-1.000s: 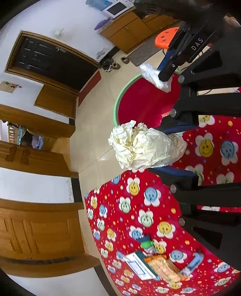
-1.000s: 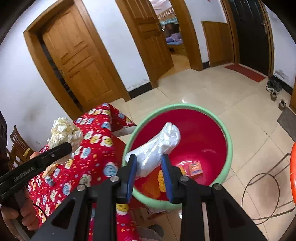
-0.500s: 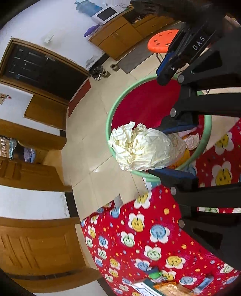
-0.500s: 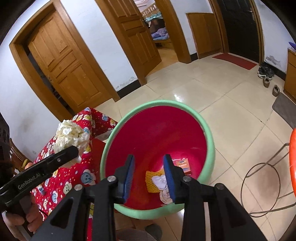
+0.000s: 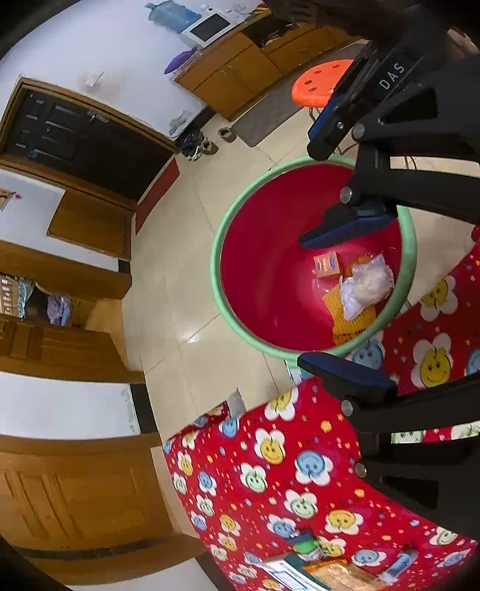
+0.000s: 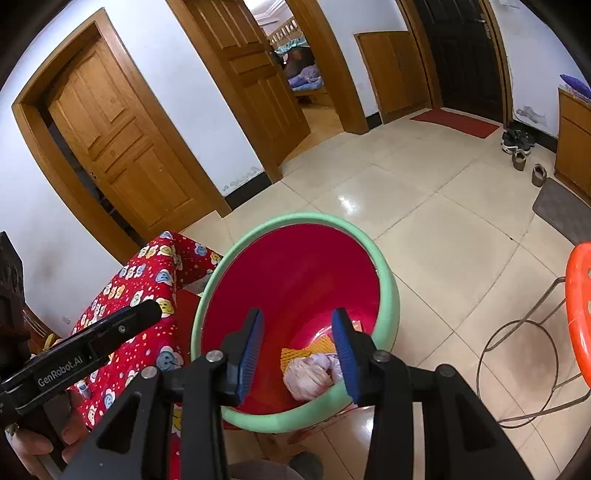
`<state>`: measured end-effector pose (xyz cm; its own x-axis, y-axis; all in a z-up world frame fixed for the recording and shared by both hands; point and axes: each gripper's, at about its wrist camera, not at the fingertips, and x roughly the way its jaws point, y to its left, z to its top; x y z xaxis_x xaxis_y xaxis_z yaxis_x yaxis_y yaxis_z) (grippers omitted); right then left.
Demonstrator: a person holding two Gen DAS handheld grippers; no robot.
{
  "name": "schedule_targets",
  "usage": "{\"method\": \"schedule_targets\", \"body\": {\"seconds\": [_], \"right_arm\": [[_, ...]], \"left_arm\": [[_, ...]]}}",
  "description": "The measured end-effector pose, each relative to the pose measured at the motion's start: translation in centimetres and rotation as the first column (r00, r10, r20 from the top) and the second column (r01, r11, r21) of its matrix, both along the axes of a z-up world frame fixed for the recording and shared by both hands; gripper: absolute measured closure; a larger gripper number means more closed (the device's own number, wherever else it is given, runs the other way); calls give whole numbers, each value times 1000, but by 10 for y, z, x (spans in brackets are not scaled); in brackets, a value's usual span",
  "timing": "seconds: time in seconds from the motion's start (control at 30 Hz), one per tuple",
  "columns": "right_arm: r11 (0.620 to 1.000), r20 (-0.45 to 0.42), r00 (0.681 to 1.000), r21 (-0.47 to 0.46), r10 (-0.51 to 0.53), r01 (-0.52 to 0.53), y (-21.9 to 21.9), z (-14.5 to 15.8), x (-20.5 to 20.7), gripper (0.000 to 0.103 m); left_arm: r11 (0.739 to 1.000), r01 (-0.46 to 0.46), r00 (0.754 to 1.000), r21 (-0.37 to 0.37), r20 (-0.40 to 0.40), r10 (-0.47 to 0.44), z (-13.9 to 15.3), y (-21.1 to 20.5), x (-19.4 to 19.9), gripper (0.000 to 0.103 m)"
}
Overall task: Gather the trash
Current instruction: 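Open the right tool to drop the plastic bag while the left tool drops the paper ball, then move the left tool to the packaged bread loaf, grasp and lift it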
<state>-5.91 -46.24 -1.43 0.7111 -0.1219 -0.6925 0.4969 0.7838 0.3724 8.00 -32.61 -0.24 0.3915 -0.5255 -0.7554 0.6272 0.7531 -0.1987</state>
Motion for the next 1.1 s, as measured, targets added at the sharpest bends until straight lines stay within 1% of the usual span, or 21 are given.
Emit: {"method": "schedule_targets", "body": {"seconds": [0.17, 0.33, 0.57, 0.77, 0.87, 0.97, 1.1], "right_arm": [[1000, 18, 999, -2, 29, -29, 8, 7, 3, 59], [997, 35, 997, -14, 71, -70, 23, 16, 8, 54], [992, 50, 990, -25, 129, -127, 49, 27, 19, 50], [984, 62, 982, -32, 176, -174, 75, 34, 33, 45], [981, 59, 979, -30, 195, -193, 86, 35, 38, 42], [978, 50, 977, -36, 207, -206, 97, 35, 44, 42], [976, 41, 976, -31, 216, -215, 108, 34, 50, 41]], "left_arm": [[999, -49, 999, -8, 8, 49, 9, 24, 4, 45], [993, -113, 993, 15, 41, 113, 16, 56, 12, 45], [977, -208, 976, 53, 74, 204, 20, 109, 32, 45], [947, -304, 951, 104, 98, 295, 16, 158, 48, 45], [935, -331, 942, 129, 105, 319, 11, 179, 56, 45], [918, -363, 931, 161, 115, 348, 2, 197, 65, 42], [900, -388, 921, 200, 103, 375, -12, 218, 77, 41]]}}
